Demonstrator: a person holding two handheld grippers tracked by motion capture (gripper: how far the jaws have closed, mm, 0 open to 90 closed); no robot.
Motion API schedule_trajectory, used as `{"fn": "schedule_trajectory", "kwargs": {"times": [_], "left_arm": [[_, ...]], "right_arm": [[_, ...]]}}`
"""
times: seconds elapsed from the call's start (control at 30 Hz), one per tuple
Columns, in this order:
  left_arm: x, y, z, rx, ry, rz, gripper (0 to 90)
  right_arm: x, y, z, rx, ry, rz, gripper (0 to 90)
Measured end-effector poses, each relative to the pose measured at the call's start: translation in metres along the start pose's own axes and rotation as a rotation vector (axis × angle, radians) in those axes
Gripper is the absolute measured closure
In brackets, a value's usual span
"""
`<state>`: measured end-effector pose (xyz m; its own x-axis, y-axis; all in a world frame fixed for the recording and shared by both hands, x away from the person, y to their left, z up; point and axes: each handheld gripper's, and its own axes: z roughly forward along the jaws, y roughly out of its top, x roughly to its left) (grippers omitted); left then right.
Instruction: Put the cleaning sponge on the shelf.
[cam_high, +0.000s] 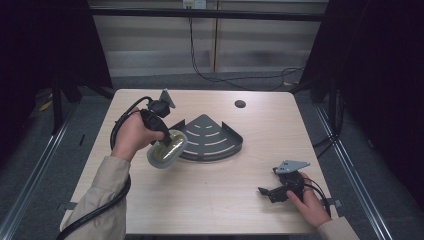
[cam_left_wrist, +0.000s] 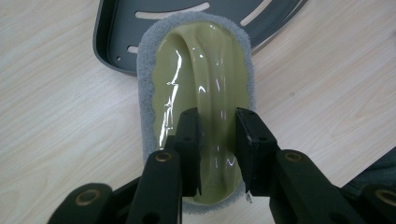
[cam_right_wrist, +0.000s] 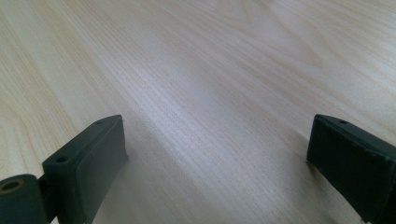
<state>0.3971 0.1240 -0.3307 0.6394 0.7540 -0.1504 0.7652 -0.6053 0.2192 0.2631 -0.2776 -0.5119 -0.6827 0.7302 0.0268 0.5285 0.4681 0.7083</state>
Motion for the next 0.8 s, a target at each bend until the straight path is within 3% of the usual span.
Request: {"fn": "schedule_trajectory", "kwargs": {"times": [0.43, 0.8], "left_arm": [[0.001, 0.017, 0.004, 0.024, 0.006, 0.006, 71.6], [0.006, 0.028, 0.011, 0.014, 0.003, 0.007, 71.5]], "right_arm": [[0.0, 0.0, 0.0, 0.0, 0.0, 0.0, 4.2], [0.0, 0.0, 0.0, 0.0, 0.001, 0.0, 4.2]]}}
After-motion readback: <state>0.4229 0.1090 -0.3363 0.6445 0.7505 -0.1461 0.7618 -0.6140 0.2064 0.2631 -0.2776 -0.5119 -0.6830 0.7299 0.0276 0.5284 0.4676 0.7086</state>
